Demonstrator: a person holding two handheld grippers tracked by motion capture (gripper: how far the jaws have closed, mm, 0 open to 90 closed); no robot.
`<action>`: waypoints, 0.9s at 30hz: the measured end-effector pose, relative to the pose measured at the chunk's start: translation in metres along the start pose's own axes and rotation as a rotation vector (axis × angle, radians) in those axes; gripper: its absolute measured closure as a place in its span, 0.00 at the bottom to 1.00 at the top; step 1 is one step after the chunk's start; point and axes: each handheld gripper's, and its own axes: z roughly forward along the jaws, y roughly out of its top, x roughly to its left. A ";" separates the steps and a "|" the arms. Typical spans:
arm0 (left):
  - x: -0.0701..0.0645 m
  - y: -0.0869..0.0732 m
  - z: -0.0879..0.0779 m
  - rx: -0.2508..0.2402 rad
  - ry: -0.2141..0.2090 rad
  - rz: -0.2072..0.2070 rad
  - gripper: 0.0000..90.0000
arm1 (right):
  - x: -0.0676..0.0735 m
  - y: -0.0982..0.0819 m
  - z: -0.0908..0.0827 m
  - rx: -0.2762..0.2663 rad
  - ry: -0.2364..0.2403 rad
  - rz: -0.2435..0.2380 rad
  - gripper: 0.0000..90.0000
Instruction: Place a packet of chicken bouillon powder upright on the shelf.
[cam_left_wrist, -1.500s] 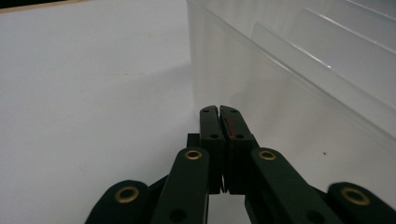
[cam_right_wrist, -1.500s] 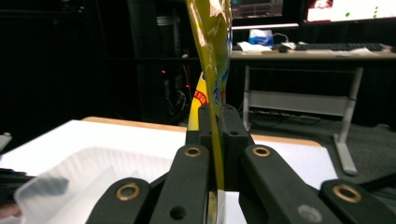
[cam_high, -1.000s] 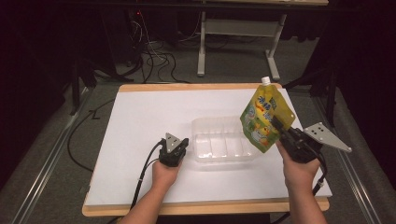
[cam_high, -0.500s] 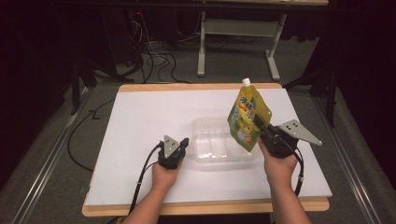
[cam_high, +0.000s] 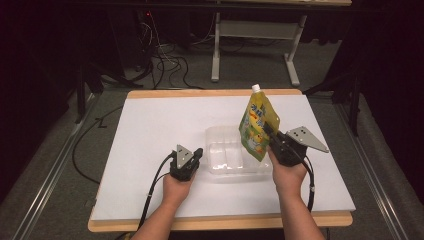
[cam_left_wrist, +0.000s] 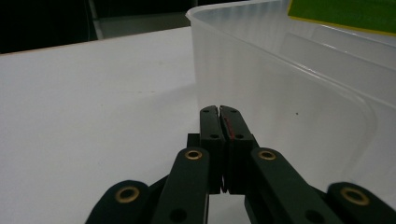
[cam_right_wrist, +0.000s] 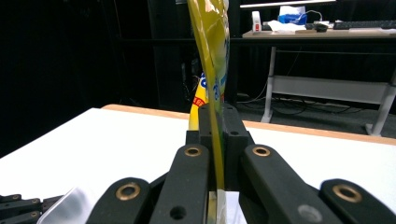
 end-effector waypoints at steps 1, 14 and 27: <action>0.000 0.000 0.000 0.000 0.000 -0.001 0.99 | 0.000 0.000 0.000 0.000 0.000 0.000 1.00; 0.000 0.000 0.000 0.001 -0.001 -0.002 0.99 | 0.002 -0.005 0.002 0.005 -0.025 -0.006 1.00; 0.000 0.000 0.000 -0.001 -0.004 -0.001 0.98 | 0.004 -0.010 0.007 0.023 -0.042 -0.006 1.00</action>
